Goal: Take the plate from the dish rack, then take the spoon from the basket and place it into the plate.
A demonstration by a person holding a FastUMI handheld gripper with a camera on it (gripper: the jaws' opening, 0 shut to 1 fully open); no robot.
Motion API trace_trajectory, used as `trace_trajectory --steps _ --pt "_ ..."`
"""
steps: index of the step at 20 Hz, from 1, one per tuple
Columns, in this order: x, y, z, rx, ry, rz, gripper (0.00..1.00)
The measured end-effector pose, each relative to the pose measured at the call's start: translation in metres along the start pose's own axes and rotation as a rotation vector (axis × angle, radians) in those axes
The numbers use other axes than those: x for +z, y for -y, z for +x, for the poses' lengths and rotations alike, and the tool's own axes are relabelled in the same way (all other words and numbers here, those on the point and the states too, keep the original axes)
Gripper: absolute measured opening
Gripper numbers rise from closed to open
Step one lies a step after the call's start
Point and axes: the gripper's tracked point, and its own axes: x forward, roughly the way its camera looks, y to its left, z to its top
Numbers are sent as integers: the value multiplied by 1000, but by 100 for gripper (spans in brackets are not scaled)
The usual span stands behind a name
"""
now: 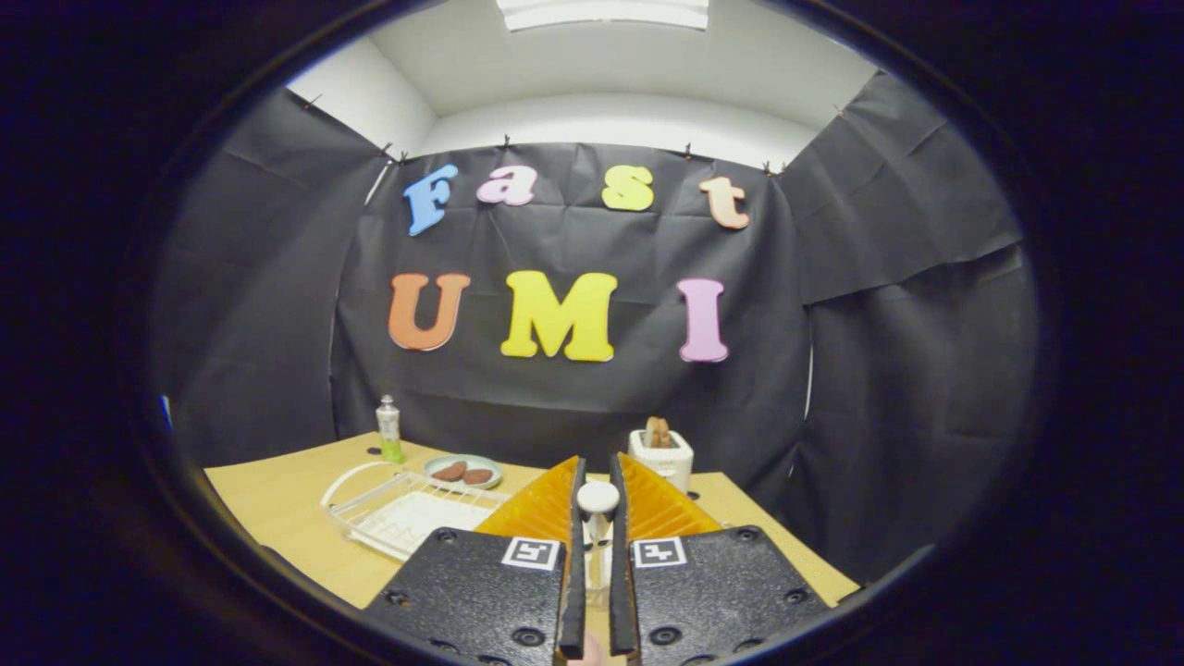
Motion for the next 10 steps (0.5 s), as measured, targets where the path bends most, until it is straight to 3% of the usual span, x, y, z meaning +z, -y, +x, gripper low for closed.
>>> trace_trajectory --steps 5,10 --pt "-58 -50 -9 114 -112 46 16" --pt "-104 -66 -9 131 -200 42 15"
